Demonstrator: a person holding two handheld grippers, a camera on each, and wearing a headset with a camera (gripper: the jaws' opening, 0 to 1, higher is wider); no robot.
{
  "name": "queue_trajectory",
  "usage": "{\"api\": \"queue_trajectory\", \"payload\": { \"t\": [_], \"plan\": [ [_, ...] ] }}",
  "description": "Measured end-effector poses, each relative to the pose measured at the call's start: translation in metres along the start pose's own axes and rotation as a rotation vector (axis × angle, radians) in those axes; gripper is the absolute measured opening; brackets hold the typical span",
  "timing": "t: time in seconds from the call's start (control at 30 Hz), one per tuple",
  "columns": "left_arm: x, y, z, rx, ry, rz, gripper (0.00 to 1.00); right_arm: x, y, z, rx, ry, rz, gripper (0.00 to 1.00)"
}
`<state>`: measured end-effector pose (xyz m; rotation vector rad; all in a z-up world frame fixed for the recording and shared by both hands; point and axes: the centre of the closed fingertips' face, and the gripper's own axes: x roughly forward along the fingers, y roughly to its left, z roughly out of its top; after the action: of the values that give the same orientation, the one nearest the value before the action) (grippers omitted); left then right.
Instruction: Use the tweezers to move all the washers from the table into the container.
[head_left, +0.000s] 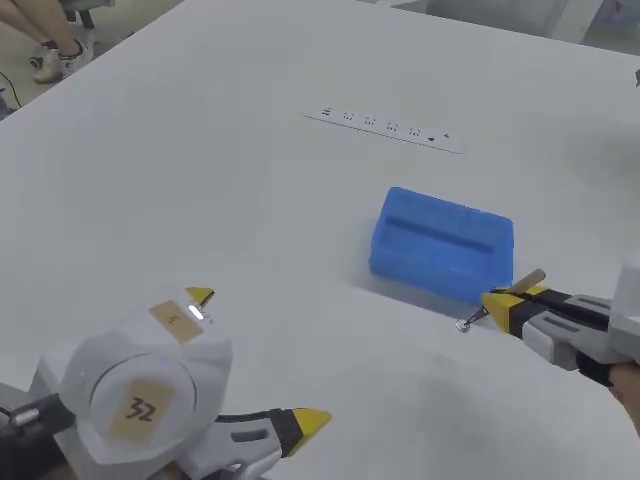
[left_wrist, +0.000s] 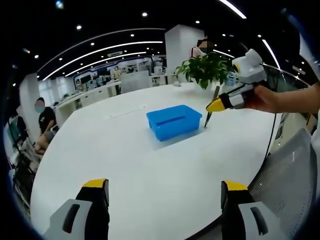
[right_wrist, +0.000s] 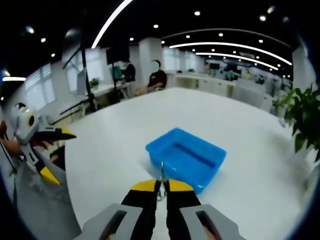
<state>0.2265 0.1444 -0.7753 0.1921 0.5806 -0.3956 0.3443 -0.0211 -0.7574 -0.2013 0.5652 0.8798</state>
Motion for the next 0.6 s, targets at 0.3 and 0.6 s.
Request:
{"api": "queue_trajectory", "payload": {
  "t": [0.3,0.6],
  "plan": [
    [0.000,0.000,0.001,-0.001,-0.002,-0.002,0.95,-0.001,-0.012,0.019,-0.019,-0.033,-0.023,0.02],
    [0.000,0.001,0.002,0.003,0.001,-0.003,0.94,0.004,-0.024,0.036,-0.028,-0.062,-0.047,0.02]
  ]
}}
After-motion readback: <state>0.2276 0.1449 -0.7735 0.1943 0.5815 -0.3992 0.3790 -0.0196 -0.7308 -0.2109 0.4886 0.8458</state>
